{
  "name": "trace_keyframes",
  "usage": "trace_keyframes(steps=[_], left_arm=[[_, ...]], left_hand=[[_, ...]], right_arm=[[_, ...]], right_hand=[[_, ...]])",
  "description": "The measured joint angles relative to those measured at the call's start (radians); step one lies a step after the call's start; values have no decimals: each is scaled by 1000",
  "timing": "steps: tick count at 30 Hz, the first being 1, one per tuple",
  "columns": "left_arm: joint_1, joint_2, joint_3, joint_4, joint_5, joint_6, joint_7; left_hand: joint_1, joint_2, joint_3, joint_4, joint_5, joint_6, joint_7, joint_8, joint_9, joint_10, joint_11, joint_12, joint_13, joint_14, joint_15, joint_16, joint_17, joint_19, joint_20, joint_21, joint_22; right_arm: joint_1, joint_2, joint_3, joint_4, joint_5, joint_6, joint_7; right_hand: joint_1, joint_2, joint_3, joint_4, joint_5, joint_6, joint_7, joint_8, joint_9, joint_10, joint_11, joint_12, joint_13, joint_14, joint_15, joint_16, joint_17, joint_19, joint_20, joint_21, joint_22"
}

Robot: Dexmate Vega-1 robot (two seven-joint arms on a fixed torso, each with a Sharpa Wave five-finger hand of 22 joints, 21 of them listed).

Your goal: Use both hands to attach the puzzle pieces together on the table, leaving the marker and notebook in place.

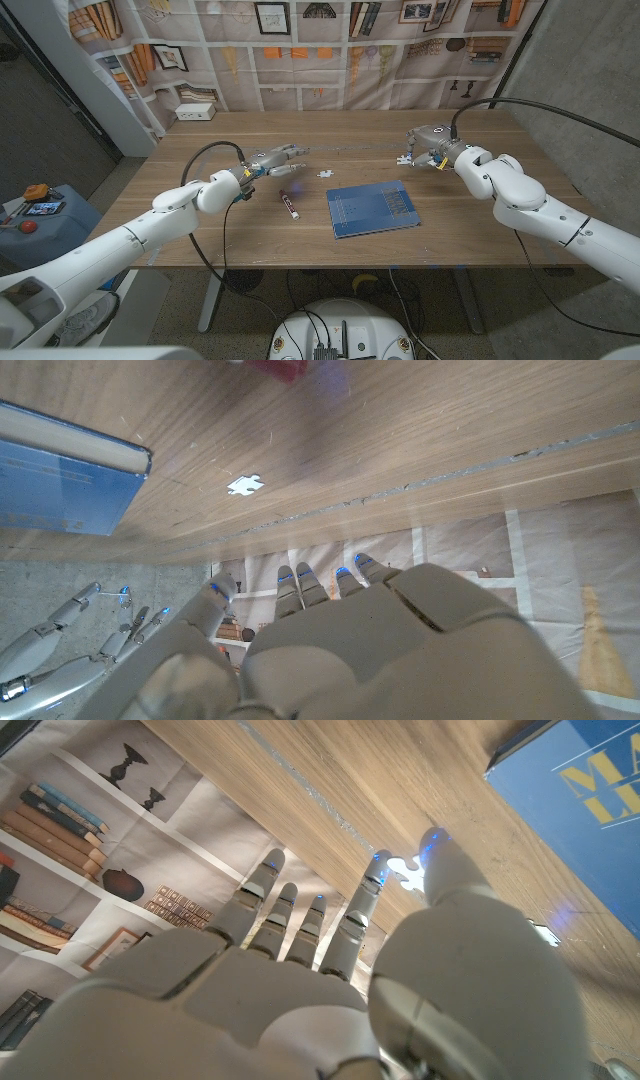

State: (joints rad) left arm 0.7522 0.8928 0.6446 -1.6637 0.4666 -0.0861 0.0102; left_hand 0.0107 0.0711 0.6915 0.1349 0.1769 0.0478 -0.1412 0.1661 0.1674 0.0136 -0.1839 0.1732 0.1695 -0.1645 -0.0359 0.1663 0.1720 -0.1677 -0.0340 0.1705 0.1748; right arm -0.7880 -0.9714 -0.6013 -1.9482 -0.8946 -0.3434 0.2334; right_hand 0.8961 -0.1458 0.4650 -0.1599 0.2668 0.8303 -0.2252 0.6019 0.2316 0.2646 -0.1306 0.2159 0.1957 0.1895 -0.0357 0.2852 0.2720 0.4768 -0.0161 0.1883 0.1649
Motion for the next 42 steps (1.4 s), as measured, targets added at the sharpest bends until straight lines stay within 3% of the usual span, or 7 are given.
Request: trace_keyframes(steps=[24, 31, 42], left_arm=[[-47, -43, 67, 42, 126, 3, -26], [-65, -54, 86, 56, 148, 1, -41], [-91, -70, 113, 79, 169, -11, -74]], left_hand=[[-22, -4, -29, 46, 5, -26, 2, 8, 0, -16, 9, 5, -2, 0, 0, 4, 8, 0, 0, 4, 0], [-22, -4, -29, 45, 5, -8, 20, 12, 0, -13, 23, 5, -2, 0, 0, 8, 7, 0, 0, 4, 0], [-22, -4, -49, 51, 5, 3, 24, 16, 0, -6, 29, 5, -2, 0, 0, 12, 7, 0, 0, 11, 0]], right_arm=[[81, 50, -42, 57, 5, 28, 30], [100, 66, -56, 74, 7, 32, 30], [135, 95, -83, 102, 5, 39, 37]], right_hand=[[0, 0, -4, 4, 0, 0, 0, 0, -4, 5, 6, 0, 0, 0, 0, 0, 0, -4, 4, 0, 0], [0, 0, -4, 4, 0, 0, 0, 0, -4, 5, 6, 0, 0, 0, 0, 0, 0, -8, 8, 0, 0], [-5, 5, -4, 4, 0, 0, 0, 0, -5, 7, 4, 0, 0, 0, 0, 0, 5, -11, 11, -4, 0]])
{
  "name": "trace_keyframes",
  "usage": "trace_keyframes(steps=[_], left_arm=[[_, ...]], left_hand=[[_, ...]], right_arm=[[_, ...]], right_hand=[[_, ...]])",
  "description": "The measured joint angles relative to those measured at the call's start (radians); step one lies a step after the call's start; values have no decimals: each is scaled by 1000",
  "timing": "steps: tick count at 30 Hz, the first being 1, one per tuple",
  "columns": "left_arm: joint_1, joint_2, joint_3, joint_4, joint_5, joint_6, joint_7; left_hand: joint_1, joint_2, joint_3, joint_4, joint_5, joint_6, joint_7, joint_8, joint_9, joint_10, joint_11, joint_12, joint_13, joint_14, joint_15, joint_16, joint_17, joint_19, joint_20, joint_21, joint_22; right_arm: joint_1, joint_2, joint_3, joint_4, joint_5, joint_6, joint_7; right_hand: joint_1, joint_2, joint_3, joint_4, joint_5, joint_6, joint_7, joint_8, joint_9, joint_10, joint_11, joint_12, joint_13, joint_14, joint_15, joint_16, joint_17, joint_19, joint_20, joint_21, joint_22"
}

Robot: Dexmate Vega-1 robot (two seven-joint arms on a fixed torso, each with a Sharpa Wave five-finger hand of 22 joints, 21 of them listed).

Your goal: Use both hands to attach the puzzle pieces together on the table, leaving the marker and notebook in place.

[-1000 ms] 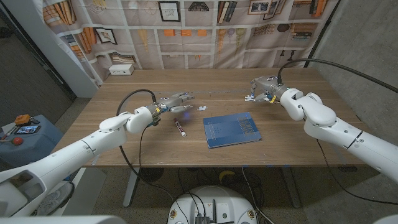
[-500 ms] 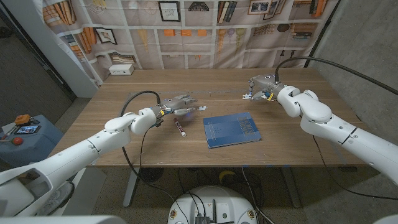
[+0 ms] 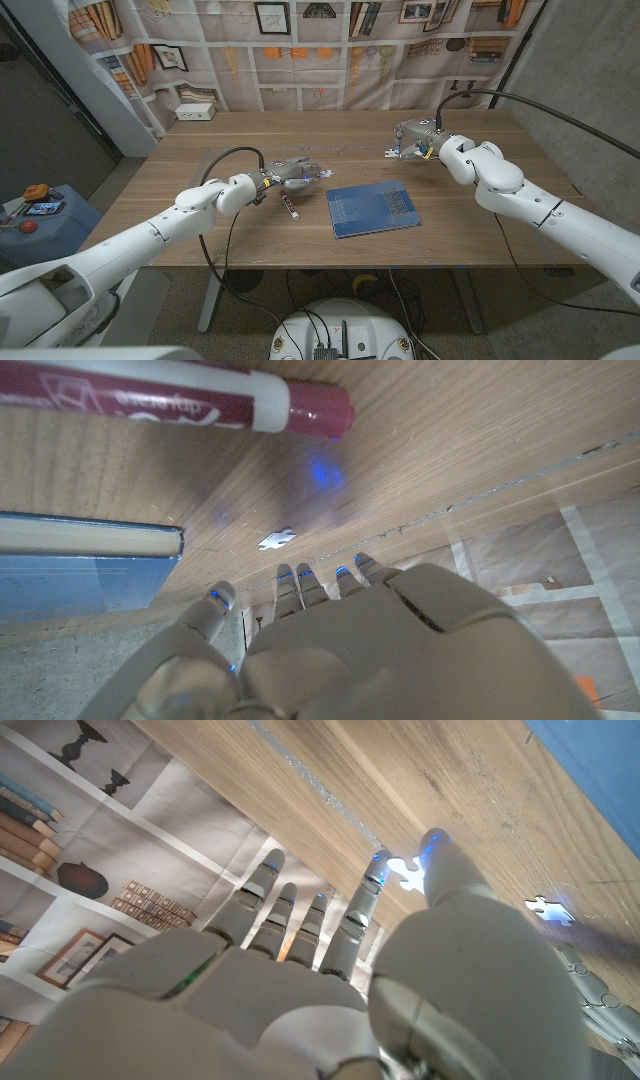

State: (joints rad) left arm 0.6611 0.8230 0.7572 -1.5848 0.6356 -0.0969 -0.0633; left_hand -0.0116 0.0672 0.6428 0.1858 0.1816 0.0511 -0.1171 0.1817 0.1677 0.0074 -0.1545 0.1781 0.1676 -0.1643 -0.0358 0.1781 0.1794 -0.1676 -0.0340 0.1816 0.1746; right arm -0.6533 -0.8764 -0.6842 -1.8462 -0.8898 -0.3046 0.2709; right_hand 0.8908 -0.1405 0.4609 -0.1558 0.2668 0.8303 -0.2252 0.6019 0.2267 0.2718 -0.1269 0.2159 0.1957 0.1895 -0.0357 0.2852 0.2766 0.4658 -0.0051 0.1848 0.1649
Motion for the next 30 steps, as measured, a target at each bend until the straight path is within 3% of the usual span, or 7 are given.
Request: trace_keyframes(steps=[13, 14, 30], left_arm=[[-19, -11, 17, 17, 3, -2, -5], [-21, -12, 18, 18, 14, -7, -29], [-52, -24, 38, 47, 9, -17, -72]], left_hand=[[0, 0, -3, 3, 0, 8, 8, 0, 0, 7, 6, 7, 0, 0, 0, 0, 0, 0, 0, 1, 0], [0, 0, -3, 3, 0, 8, 8, 0, 0, 7, 6, 7, 0, 0, 0, 0, 0, 0, 0, 0, 0], [0, 0, -18, 4, 0, 10, 25, 0, 0, 25, 6, 12, 0, 0, 0, 7, 0, 0, 0, 0, 0]], right_arm=[[7, 5, -7, 6, -13, 5, 6], [42, 35, -38, 38, -14, 6, 6], [71, 63, -66, 66, -18, 6, 16]], right_hand=[[0, 0, -1, 1, 0, 0, 0, -7, 0, 3, -4, 0, 0, 0, 0, 0, 0, -4, 4, 0, 0], [0, 0, -3, 3, 0, 0, 0, -7, 0, 3, -4, 0, 0, 0, 0, 0, 0, -4, 4, 0, 0], [-1, 1, -4, 4, 0, 0, 0, -10, -4, 9, 2, 0, 0, 0, 0, 0, 1, -3, 3, 0, 0]])
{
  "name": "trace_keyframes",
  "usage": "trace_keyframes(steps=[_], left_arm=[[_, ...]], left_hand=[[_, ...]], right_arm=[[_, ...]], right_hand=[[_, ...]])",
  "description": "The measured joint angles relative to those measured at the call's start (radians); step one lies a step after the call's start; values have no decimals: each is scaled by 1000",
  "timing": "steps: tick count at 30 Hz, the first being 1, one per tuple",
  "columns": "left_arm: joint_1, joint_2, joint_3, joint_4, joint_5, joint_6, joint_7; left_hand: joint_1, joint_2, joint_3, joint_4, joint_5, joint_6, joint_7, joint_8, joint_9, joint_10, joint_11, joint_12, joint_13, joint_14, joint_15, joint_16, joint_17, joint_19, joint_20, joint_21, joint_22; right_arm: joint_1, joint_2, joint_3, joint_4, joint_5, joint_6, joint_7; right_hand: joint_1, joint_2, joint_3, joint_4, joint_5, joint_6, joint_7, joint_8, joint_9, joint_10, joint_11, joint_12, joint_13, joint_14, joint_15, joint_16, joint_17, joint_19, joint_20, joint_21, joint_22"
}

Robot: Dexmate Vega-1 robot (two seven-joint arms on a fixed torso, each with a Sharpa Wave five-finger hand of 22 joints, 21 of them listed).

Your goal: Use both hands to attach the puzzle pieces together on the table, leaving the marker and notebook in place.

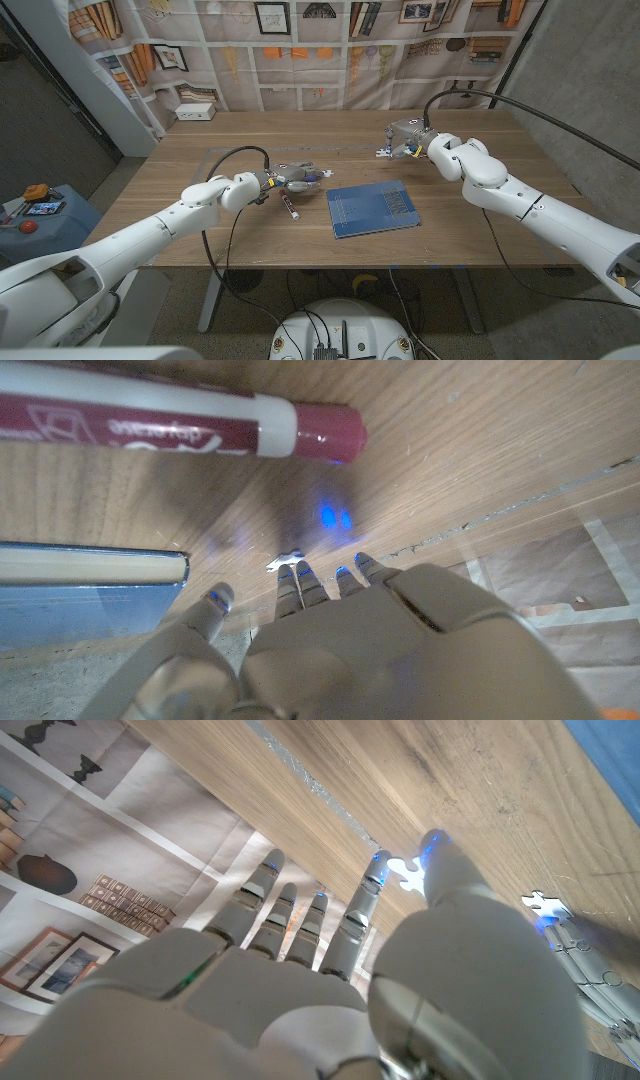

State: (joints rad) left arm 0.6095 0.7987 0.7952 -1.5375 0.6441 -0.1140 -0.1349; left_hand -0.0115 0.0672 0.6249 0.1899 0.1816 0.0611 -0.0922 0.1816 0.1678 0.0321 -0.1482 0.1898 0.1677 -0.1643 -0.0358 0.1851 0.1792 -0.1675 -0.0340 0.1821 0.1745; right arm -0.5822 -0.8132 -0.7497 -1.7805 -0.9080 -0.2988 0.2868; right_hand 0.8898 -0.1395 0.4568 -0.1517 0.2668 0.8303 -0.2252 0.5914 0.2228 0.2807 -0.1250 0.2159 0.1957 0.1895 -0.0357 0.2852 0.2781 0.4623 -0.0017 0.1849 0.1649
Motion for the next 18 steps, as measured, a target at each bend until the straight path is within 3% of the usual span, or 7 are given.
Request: trace_keyframes(steps=[18], left_arm=[[-9, 3, 7, 2, -3, -1, -30]], left_hand=[[0, 0, -7, -7, 0, 9, 9, -1, 0, 16, 5, 0, -1, 0, 0, 0, -3, 0, 0, 8, 0]], right_arm=[[29, 30, -31, 32, 0, 2, -3]], right_hand=[[-5, 6, 0, 0, 0, 0, 0, -4, 0, 0, 0, 0, 2, 6, -6, 0, 3, 0, 0, 0, 0]])
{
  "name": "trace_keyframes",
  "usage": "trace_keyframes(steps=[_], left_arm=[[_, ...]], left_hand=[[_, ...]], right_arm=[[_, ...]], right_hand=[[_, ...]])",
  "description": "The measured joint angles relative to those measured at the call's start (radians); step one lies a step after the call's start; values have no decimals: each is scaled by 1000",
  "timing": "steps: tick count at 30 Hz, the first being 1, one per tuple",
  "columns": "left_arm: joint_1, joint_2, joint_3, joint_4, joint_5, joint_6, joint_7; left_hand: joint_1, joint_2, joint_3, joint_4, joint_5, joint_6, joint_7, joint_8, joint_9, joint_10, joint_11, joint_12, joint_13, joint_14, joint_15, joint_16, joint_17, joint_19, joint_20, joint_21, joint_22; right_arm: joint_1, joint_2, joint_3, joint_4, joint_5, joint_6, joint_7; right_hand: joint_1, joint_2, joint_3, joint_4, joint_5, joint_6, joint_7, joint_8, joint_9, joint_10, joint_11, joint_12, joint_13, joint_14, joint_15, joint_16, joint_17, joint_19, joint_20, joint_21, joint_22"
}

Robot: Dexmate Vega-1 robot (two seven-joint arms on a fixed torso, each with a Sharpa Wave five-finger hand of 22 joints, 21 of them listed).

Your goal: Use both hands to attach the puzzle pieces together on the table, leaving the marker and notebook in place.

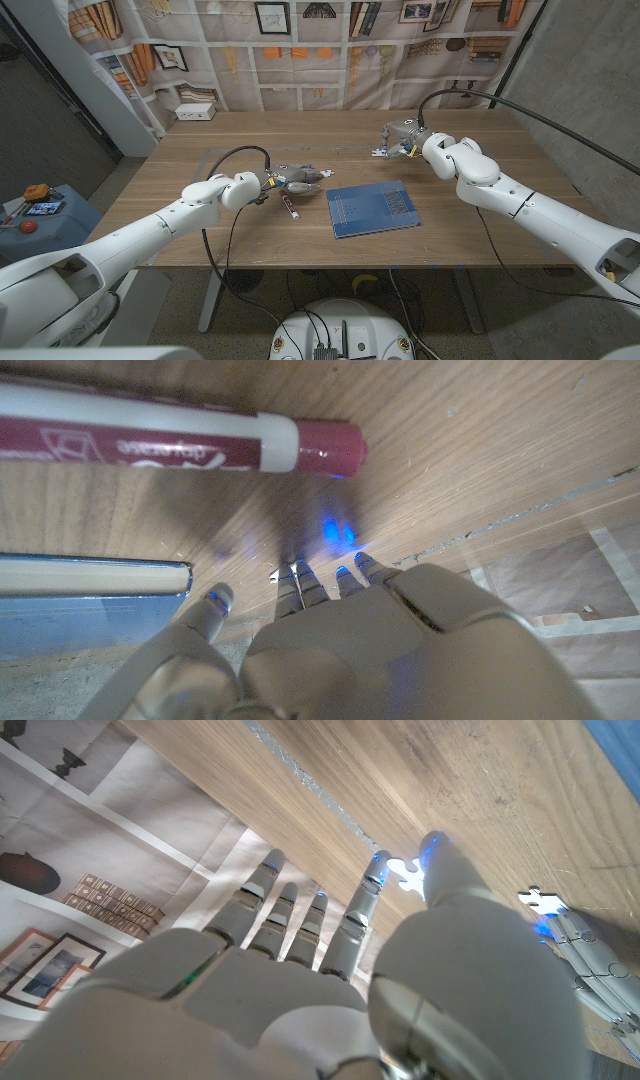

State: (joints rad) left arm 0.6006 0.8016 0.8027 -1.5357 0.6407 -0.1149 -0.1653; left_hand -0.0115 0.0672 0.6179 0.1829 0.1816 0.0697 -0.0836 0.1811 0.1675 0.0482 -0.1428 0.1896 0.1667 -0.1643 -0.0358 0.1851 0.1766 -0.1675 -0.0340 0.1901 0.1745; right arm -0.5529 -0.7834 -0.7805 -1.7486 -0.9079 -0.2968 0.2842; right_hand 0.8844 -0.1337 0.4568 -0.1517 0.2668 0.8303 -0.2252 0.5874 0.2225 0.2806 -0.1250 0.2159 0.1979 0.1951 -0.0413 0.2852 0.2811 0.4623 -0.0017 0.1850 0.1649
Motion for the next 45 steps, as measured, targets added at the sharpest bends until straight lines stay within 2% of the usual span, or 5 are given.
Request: trace_keyframes(steps=[26, 45], left_arm=[[-3, 4, 3, -15, 3, 14, -32], [4, 9, 3, -38, 9, 37, -47]], left_hand=[[0, 0, -4, -4, 0, 0, 0, 0, -2, 9, -2, 0, -1, 0, 0, 0, 0, 0, 0, 7, 0], [0, 0, -4, -4, 0, 2, 2, -3, -3, 12, 2, -1, -1, 0, 0, 0, -5, 0, 0, 7, 0]], right_arm=[[36, 62, -56, 34, -20, -14, 15], [85, 135, -120, 110, -53, -35, 10]], right_hand=[[5, 5, 0, 0, 0, 0, 0, -1, 0, 5, 5, -5, 0, 0, 0, 0, 0, 0, 0, 0, 0], [0, 10, 0, 0, 0, 0, 0, -7, -5, 5, 5, -5, 0, 5, 6, 0, 5, 0, 0, 0, 0]])
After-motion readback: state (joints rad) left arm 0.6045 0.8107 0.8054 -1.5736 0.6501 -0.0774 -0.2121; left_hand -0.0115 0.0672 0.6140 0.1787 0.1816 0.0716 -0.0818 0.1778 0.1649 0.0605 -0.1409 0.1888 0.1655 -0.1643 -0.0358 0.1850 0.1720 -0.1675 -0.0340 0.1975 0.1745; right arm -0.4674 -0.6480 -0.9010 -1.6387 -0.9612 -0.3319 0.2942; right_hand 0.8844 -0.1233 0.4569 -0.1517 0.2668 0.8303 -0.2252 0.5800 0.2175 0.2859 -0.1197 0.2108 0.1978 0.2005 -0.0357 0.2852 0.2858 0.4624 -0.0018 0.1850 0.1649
